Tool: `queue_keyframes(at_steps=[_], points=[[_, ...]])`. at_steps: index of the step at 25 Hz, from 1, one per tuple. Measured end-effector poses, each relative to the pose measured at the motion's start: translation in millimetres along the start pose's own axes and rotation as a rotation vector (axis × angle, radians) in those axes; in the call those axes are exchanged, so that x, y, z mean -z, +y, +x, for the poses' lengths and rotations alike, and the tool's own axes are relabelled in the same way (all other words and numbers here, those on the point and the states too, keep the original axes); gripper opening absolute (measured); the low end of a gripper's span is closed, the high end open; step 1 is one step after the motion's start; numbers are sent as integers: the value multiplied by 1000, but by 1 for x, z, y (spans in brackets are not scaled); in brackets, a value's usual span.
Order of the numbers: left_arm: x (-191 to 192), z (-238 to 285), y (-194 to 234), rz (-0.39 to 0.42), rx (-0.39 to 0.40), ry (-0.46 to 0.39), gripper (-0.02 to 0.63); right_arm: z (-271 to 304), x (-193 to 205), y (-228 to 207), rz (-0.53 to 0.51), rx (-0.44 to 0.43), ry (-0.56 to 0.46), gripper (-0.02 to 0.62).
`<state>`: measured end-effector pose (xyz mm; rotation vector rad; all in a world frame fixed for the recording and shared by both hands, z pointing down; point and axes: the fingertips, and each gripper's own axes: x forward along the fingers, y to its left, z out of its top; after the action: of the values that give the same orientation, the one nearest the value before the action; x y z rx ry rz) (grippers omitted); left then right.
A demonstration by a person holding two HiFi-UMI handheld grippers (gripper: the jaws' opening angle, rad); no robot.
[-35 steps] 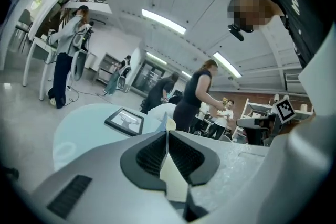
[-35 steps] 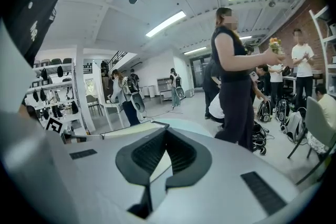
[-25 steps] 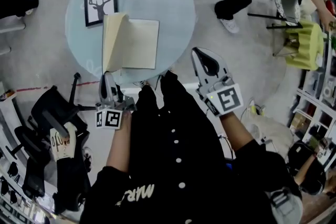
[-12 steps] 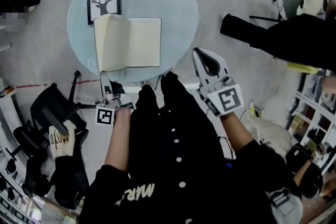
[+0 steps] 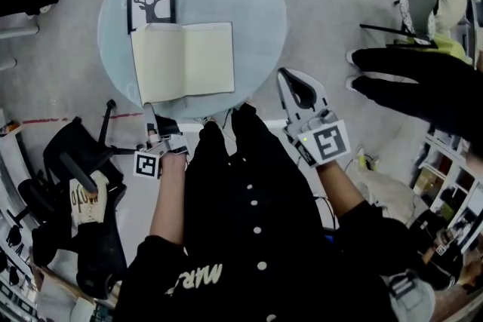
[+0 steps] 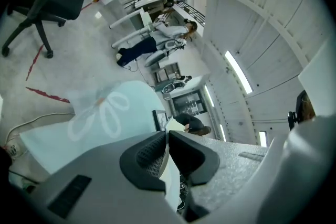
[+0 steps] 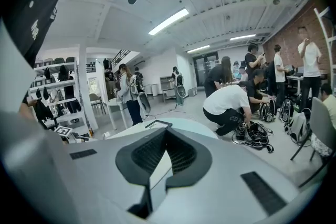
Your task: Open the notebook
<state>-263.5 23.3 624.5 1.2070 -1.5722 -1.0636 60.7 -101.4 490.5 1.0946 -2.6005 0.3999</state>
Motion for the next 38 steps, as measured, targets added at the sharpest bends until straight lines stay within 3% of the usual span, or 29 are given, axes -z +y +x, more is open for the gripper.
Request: queue_keyframes(at_steps=[8, 12, 17, 24, 27, 29, 30, 35, 38], points=[[-7, -5, 44, -143, -82, -44, 21, 6, -2, 3, -3, -16, -29, 2], [-4, -12, 62, -156, -120, -28, 21, 7, 2, 5, -7, -7, 8, 2], [-3, -12, 67, -82, -145, 3, 23, 7, -1, 6, -8, -5, 13, 2], [-1, -9, 65, 82, -211, 95, 32, 2, -5, 9, -6, -7, 12, 2], [-1, -20, 75, 178, -358, 149, 63, -1, -6, 10, -2, -3, 13, 2], [5, -23, 76, 216, -421, 198, 161, 1, -7, 10, -8, -5, 7, 3], [8, -23, 74, 230, -433, 220, 164, 2, -7, 10, -11, -6, 5, 3], [15, -21, 60, 259, -428, 241, 187, -4, -15, 11, -16, -6, -11, 3], [18, -14, 45, 344, -342, 267, 192, -8, -19, 13, -17, -4, -9, 3]])
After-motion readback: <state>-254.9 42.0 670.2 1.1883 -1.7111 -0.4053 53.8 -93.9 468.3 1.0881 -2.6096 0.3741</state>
